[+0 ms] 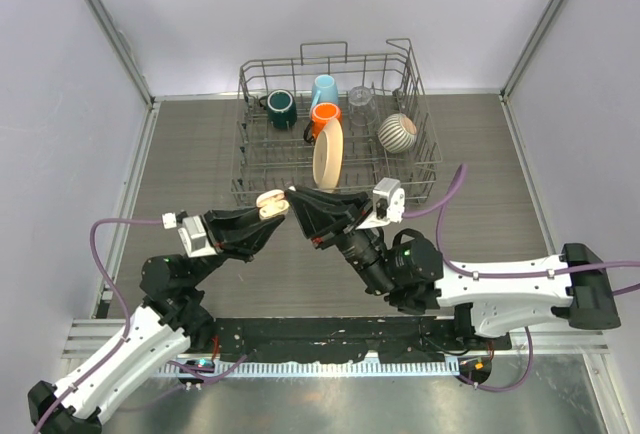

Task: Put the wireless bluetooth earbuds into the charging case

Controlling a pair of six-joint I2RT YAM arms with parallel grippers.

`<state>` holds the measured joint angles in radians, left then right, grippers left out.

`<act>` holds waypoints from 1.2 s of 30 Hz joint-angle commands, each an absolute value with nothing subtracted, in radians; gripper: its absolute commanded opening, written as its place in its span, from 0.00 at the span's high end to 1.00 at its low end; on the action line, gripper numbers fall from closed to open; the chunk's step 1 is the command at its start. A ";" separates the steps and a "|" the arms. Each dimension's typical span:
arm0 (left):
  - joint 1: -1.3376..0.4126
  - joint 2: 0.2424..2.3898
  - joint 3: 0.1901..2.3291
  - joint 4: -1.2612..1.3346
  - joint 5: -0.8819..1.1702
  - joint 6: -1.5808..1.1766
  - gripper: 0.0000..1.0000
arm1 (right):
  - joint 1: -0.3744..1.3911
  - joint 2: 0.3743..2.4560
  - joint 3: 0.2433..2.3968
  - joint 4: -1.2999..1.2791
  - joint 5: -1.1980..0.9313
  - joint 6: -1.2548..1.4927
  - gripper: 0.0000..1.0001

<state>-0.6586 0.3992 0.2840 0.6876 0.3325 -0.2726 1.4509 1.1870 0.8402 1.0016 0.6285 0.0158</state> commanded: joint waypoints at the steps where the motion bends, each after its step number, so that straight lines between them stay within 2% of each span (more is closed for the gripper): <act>1: -0.653 0.419 0.287 0.781 0.359 -0.281 1.00 | 1.456 1.212 0.903 1.040 0.575 0.069 0.99; 14: -0.653 0.431 0.298 0.793 0.377 -0.290 1.00 | 1.454 1.281 0.913 0.999 0.575 0.135 0.99; 36: -0.653 0.419 0.319 0.808 0.388 -0.295 1.00 | 1.456 1.324 0.919 0.942 0.643 0.064 0.99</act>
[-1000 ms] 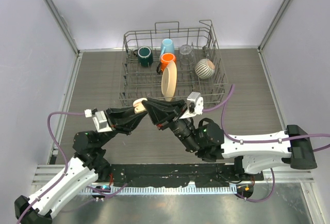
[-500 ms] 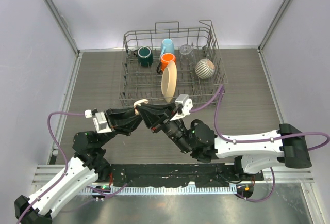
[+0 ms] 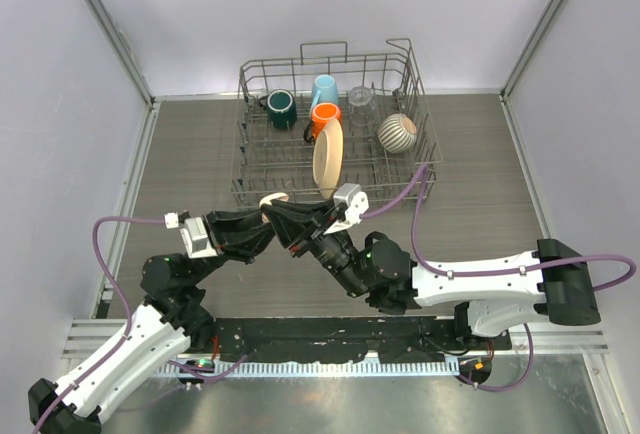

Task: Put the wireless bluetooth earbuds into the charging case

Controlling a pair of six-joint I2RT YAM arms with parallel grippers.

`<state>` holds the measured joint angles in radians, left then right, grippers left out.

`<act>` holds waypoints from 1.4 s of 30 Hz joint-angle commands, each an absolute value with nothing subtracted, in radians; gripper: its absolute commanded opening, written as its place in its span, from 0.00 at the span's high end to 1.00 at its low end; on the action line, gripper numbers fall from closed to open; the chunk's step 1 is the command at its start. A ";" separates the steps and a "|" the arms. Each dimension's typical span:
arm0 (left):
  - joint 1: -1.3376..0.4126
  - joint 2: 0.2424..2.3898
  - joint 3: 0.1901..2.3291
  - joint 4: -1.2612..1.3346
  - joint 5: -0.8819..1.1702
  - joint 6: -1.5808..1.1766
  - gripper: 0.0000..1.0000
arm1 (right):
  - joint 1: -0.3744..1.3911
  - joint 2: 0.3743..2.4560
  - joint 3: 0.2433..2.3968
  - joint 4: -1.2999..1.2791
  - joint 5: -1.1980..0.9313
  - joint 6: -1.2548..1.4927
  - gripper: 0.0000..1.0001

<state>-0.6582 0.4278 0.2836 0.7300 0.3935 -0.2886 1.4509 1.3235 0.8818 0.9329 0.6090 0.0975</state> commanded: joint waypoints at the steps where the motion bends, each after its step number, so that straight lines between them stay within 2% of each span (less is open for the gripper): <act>1: -0.653 0.417 0.319 0.810 0.385 -0.295 1.00 | 1.456 1.324 0.919 0.937 0.643 0.061 0.99; 25: -0.653 0.388 0.310 0.834 0.305 -0.279 1.00 | 1.456 1.273 0.871 0.865 0.646 0.052 0.99; 42: -0.653 0.397 0.307 0.836 0.321 -0.285 1.00 | 1.454 1.295 0.930 0.834 0.654 0.078 0.99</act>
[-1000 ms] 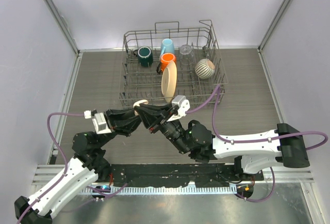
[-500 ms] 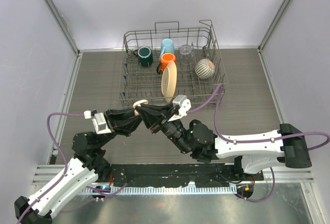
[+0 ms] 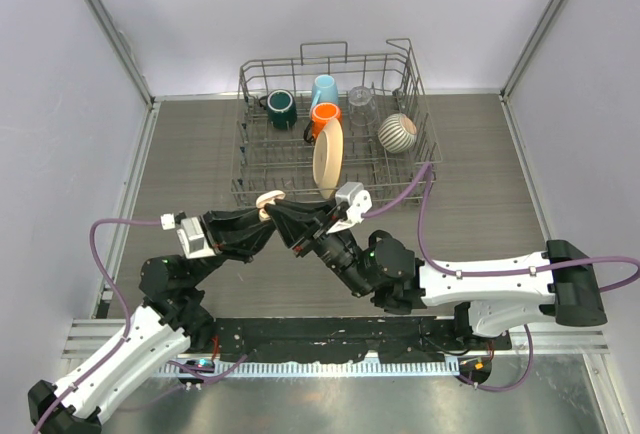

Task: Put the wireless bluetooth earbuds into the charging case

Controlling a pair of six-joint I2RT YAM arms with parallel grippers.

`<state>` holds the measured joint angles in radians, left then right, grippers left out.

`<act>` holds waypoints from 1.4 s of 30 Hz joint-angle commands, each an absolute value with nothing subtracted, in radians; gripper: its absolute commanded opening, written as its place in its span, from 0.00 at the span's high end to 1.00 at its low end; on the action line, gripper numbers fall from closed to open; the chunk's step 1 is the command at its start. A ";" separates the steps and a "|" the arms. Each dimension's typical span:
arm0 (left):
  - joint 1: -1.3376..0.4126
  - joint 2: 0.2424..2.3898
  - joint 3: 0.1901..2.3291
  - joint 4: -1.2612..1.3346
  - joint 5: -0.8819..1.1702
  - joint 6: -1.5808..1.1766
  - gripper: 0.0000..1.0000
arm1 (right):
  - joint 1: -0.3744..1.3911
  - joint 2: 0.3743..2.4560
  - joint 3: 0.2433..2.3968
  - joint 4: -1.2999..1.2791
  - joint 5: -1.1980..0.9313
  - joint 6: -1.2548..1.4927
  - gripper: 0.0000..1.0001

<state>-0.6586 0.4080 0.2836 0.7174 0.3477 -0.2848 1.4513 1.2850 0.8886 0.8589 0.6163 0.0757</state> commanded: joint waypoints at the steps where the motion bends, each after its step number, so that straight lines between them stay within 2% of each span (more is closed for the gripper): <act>1: -0.653 0.394 0.305 0.836 0.324 -0.285 1.00 | 1.454 1.299 0.936 0.839 0.652 0.084 0.99; 27: -0.653 0.396 0.270 0.838 0.319 -0.298 1.00 | 1.445 1.305 0.950 0.939 0.634 0.114 0.99; 42: -0.653 0.422 0.273 0.857 0.325 -0.302 1.00 | 1.428 1.342 0.974 0.897 0.580 0.172 0.99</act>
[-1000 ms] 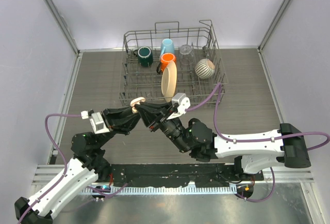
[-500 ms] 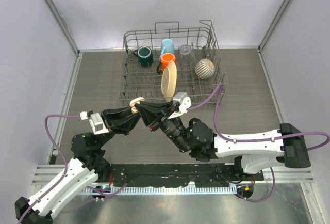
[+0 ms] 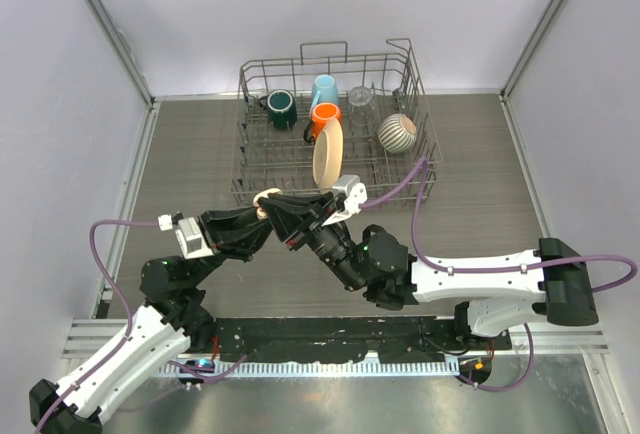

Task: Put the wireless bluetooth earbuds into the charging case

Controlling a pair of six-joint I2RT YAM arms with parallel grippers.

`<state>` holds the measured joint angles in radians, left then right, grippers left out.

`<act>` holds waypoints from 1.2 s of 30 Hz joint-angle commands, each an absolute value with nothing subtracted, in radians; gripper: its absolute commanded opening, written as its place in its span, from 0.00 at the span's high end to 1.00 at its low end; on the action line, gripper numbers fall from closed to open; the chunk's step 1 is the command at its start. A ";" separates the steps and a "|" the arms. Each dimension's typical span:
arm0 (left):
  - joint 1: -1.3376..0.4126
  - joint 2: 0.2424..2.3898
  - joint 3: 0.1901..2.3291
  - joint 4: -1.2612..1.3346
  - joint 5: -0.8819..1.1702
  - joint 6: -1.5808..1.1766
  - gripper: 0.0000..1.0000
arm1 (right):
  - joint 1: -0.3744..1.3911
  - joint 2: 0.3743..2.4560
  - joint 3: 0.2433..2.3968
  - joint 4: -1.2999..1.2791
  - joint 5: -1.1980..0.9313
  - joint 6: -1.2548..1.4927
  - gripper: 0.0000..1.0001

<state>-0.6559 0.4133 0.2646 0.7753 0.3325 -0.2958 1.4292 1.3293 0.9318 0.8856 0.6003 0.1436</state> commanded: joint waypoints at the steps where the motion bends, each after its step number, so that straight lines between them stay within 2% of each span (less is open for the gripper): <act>1: -0.653 0.422 0.273 0.861 0.325 -0.302 1.00 | 1.428 1.345 0.974 0.897 0.578 0.176 0.99; 28: -0.653 0.411 0.291 0.927 0.258 -0.275 1.00 | 1.430 1.321 0.973 0.713 0.647 0.163 0.98; 36: -0.653 0.416 0.295 0.927 0.258 -0.268 1.00 | 1.430 1.304 0.982 0.683 0.647 0.175 0.92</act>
<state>-0.6544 0.4232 0.2626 0.7815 0.2981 -0.2886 1.4277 1.3289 0.9630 0.7670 0.6079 0.1757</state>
